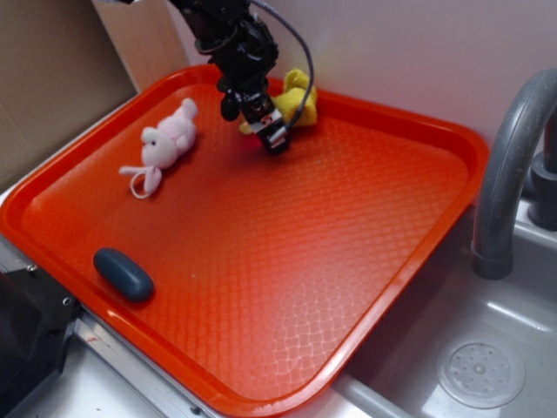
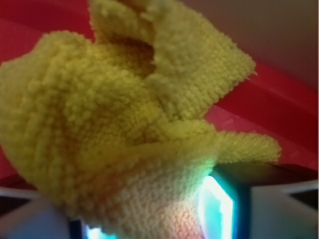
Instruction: Grab the yellow cloth.
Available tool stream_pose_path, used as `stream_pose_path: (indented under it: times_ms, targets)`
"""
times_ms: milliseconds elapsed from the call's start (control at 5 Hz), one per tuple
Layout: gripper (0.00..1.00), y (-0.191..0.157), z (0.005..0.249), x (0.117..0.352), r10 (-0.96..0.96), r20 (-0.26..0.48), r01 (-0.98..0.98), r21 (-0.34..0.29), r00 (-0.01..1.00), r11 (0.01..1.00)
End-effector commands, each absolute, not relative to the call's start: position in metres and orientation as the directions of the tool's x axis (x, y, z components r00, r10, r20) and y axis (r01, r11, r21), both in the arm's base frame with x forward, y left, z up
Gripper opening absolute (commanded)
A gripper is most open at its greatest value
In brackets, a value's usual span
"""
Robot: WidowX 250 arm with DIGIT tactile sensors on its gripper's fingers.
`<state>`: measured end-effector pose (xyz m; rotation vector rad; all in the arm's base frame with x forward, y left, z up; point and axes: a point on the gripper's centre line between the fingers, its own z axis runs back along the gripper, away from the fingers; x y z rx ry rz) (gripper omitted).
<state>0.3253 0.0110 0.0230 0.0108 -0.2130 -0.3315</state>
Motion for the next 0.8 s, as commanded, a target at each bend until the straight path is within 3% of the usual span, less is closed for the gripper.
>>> stream_pose_path:
  times_ms: [0,200,400,600]
  targets:
    - [0.00,0.027,0.075,0.323,-0.249,0.259,0.193,0.222,0.933,0.956]
    - [0.00,0.019,0.125,0.281,-0.056,0.171,0.022,0.191,0.984,0.981]
    - [0.00,0.011,0.180,0.240,0.112,0.057,-0.114,0.042,0.992,0.993]
    - [0.00,0.004,0.232,0.198,0.317,-0.020,-0.317,-0.012,0.948,0.948]
